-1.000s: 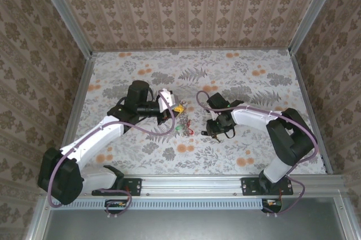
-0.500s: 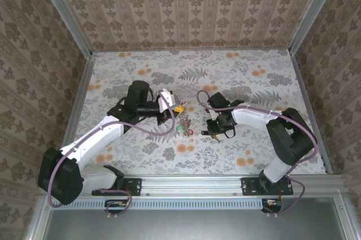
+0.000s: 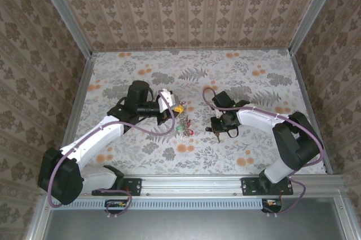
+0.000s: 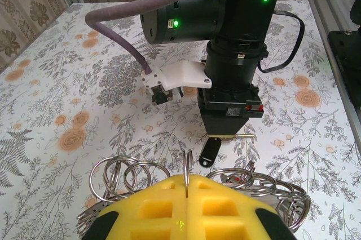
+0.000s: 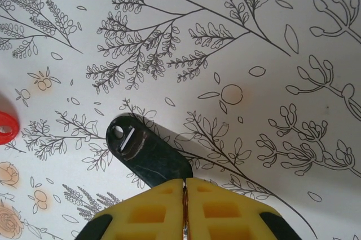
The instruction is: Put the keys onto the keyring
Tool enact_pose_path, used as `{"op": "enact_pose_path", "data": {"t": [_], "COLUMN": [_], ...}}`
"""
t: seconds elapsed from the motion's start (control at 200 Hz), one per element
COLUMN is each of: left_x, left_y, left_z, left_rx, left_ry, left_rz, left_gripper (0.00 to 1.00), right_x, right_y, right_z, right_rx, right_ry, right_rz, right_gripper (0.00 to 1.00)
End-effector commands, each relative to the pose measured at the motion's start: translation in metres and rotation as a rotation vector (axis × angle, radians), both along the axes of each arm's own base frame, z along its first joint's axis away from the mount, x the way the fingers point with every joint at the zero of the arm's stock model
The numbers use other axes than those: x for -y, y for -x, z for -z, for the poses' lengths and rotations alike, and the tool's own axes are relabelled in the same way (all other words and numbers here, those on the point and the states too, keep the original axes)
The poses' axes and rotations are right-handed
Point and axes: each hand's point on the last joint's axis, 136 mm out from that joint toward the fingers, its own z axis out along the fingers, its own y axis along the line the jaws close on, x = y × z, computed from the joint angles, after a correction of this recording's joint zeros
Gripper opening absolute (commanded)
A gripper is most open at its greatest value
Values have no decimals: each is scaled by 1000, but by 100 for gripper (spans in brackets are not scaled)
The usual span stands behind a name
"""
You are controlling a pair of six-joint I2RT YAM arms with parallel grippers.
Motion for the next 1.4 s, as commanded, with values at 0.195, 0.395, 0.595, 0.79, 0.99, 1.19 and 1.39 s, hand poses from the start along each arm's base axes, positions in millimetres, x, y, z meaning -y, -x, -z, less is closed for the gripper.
{"op": "enact_pose_path", "data": {"t": [0.195, 0.395, 0.595, 0.79, 0.99, 1.19, 1.39], "left_x": [5, 5, 5, 5, 5, 6, 6], "left_y": [3, 3, 3, 3, 3, 3, 3], "left_z": [-11, -10, -10, -10, -9, -10, -9], "left_rx": [43, 40, 40, 41, 40, 37, 38], "left_ry": [26, 26, 26, 26, 27, 29, 28], "left_rz": [32, 35, 35, 35, 40, 40, 41], "left_gripper": [0, 0, 0, 0, 0, 0, 0], "right_x": [7, 8, 8, 9, 10, 9, 8], "right_y": [4, 6, 6, 5, 4, 2, 2], "right_z": [7, 10, 12, 11, 13, 12, 15], "right_rx": [-24, -40, -52, -48, -41, -35, -48], "right_ry": [24, 31, 44, 44, 54, 51, 47], "right_rz": [29, 30, 31, 30, 34, 35, 33], "right_gripper": [15, 20, 16, 13, 12, 12, 14]}}
